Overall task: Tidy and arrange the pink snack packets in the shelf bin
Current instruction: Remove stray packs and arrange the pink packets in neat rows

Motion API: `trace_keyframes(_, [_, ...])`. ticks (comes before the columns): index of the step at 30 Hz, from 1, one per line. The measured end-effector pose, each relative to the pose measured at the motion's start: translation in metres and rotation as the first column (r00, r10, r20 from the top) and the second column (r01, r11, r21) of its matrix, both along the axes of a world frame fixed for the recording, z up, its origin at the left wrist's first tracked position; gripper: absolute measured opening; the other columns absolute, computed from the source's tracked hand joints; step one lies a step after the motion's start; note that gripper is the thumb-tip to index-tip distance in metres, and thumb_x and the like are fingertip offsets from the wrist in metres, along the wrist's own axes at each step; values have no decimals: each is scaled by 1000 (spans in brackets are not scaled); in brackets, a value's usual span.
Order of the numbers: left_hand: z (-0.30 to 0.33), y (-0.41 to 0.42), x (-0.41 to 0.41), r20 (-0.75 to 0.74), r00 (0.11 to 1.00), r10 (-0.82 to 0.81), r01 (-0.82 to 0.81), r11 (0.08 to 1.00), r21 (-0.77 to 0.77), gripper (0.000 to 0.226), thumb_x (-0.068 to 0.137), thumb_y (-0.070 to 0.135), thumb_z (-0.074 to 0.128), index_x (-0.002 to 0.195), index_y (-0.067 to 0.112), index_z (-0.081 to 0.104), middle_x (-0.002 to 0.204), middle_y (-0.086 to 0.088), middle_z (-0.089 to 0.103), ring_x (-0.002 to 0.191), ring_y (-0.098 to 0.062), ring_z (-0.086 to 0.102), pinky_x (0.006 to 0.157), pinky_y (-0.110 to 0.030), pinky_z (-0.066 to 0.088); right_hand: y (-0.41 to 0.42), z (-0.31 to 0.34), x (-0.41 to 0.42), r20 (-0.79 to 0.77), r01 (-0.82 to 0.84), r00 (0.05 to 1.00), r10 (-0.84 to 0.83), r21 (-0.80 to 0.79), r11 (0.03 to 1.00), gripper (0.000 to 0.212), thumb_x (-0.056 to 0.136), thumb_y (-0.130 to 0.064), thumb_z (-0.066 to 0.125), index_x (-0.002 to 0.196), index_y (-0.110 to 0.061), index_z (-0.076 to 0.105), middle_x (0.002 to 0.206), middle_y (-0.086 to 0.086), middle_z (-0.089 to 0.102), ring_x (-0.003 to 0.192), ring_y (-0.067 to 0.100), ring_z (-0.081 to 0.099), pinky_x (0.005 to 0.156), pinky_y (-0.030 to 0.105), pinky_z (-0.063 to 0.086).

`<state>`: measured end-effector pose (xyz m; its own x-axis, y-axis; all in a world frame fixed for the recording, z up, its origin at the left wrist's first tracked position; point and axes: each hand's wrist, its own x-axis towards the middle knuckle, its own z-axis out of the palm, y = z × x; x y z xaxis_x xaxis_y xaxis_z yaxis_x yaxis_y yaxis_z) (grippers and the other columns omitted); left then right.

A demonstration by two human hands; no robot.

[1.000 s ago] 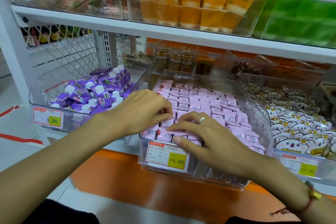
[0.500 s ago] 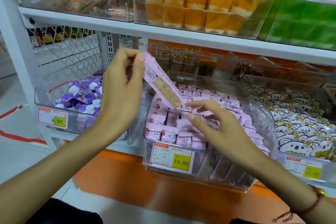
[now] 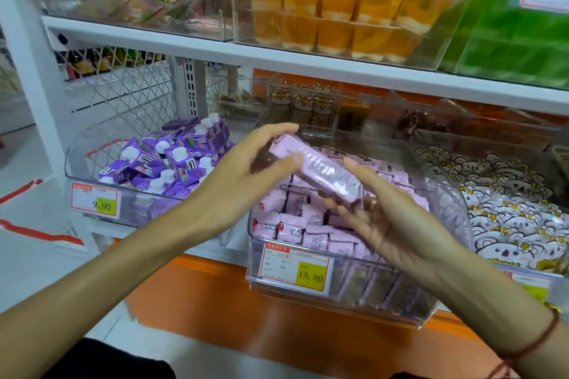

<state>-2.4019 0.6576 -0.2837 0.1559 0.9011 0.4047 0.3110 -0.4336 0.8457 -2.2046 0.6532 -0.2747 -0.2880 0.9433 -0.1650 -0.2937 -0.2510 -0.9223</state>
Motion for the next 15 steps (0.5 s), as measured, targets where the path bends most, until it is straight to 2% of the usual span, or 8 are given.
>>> trace_keyframes(1, [0,-2,0,-16,999,-42,42,999,-6,48,79,45,60,126,37,51,115,12,62,106,1,58,89,-13,47,0,0,0,-5,8,1000,-8,-29,1000,22,72,-33,71,76,-14,79,86,15,74,71,18,73,53,16,54])
trace_keyframes(3, [0,-2,-2,1,998,-58,58,998,-8,50,76,45,65,123,34,54,113,4,63,106,-7,60,92,-27,52,2,-2,1,-6,19,1000,-19,-31,999,28,74,-37,70,85,-12,76,88,18,73,66,16,72,52,16,54])
trace_keyframes(5, [0,-1,0,-7,1000,0,0,1000,5,46,72,51,67,114,33,59,109,-8,63,103,-20,60,90,-42,53,4,-4,2,-12,14,1000,-14,2,1000,34,78,-44,66,97,-16,68,91,19,73,64,17,71,54,18,55])
trace_keyframes(7, [0,0,2,32,997,71,-71,997,11,44,67,57,68,102,32,64,101,-15,66,96,-32,62,86,-51,52,5,-4,4,-29,-19,999,21,69,997,40,80,-50,62,107,-20,63,95,14,73,72,20,72,60,20,56])
trace_keyframes(10, [-3,1,4,88,987,132,-131,991,-16,46,62,62,69,94,29,66,94,-17,69,88,-38,65,77,-49,56,5,-2,4,55,-39,998,25,261,965,42,74,-42,69,108,-17,67,100,5,73,91,20,71,70,19,55])
trace_keyframes(12, [-4,1,6,78,984,157,-156,988,-18,44,64,64,68,91,29,66,91,-18,69,86,-38,65,79,-47,55,4,-1,4,117,-3,992,-41,358,934,38,73,-30,72,106,-13,67,98,4,74,89,16,71,72,16,53])
trace_keyframes(14, [-3,0,7,52,985,165,-165,986,-1,39,69,62,66,90,29,66,92,-13,69,87,-29,65,83,-45,54,3,0,3,111,55,988,-105,384,922,33,76,-23,72,106,-11,66,97,6,74,86,15,71,74,16,53])
trace_keyframes(15, [-2,-1,7,25,987,157,-157,987,16,37,72,60,65,92,30,66,92,-1,71,91,-18,66,83,-38,53,3,0,3,107,81,985,-133,395,915,33,76,-22,72,107,-11,65,96,7,74,86,15,71,74,16,53])
